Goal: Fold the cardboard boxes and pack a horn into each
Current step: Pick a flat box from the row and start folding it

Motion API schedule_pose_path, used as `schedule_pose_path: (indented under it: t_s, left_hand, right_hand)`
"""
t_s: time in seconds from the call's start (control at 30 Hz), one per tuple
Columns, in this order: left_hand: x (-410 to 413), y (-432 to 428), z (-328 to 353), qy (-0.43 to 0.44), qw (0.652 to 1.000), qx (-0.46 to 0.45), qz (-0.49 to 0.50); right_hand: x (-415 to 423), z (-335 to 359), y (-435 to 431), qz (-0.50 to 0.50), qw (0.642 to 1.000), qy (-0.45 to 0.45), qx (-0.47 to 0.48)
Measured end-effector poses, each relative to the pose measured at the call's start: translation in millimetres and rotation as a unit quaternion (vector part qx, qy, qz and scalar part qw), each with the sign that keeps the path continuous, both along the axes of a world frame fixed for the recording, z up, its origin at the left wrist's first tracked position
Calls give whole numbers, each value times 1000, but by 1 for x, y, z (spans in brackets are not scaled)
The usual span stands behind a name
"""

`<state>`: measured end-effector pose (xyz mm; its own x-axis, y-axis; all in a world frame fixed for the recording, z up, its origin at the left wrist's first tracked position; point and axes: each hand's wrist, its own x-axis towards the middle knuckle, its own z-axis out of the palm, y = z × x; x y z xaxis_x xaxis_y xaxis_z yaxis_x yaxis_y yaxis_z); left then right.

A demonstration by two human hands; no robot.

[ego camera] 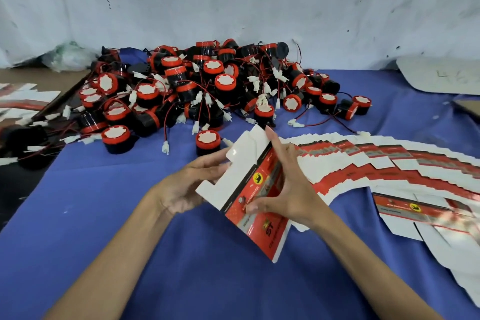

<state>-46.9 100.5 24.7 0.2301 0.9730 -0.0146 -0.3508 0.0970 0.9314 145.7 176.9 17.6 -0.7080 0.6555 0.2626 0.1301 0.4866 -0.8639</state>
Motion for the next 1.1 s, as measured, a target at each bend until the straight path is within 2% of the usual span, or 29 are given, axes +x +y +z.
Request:
schedule_pose_path:
  t_s: [0.1,0.23,0.33,0.47,0.67,0.77,0.83,0.93,1.03,1.1]
  left_hand:
    - [1,-2,-2,27,997,9,-68]
    - [2,2,-2,69,996,-52,-38]
    - [5,3,0,162,985,-19,-50]
    - [4,2,12,247,968,23,-35]
    - [7,7,13,342,939,11,34]
    - [12,11,12,363,930,-6,65]
    - [14,13,13,339,936,-32,83]
    - [13,15,20,181,966,-86,165]
    - [21,11,26,78,964,-24,255]
    - [39,3,26,110,957,38,266]
  right_hand:
    - [-2,-3,-2,-8,1000,0,-22]
    - [0,-4,0,-21,999,-33,-29]
    - [3,-3,1,-11,998,-51,-25]
    - [6,7,3,3,996,-79,39]
    - [9,21,-3,-28,971,-141,192]
    - [2,20,-9,-55,951,-185,244]
    - [1,26,-10,-56,954,-155,252]
    - [8,38,-9,-80,979,-53,180]
    - [10,43,-11,-105,990,67,65]
    - [5,41,-15,-115,987,106,45]
